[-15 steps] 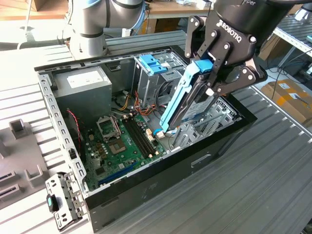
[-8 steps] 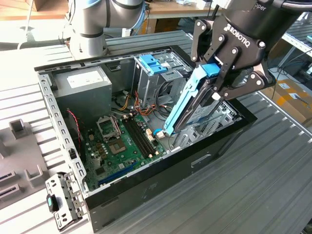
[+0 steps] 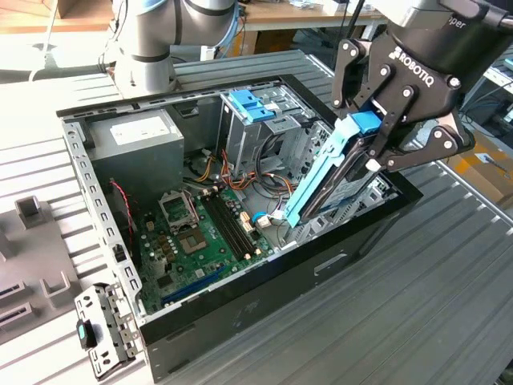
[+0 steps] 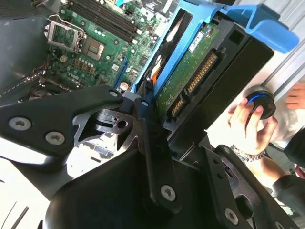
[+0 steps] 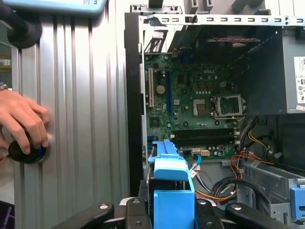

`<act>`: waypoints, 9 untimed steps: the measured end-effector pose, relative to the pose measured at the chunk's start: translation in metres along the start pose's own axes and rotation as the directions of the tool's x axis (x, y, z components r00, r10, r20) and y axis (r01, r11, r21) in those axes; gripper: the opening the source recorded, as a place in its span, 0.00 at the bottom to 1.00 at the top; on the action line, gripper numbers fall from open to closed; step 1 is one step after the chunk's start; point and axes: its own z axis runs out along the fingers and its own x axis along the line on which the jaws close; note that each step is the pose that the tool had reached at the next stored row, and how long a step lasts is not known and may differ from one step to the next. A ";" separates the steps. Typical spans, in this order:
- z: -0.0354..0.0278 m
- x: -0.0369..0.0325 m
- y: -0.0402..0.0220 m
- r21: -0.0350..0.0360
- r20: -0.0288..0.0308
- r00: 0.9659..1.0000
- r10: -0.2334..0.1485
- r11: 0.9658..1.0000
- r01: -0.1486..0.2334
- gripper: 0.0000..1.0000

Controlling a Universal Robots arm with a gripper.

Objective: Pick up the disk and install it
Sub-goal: 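Pick up the disk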

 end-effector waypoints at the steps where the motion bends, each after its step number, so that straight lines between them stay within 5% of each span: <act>1: -0.0002 0.0011 -0.0043 0.000 0.000 1.000 0.000 1.000 0.000 0.36; 5: -0.0011 0.0020 -0.0189 -0.002 0.000 1.000 0.000 1.000 0.000 0.36; 9: -0.0022 0.0008 -0.0422 -0.004 0.000 1.000 0.000 1.000 0.000 0.36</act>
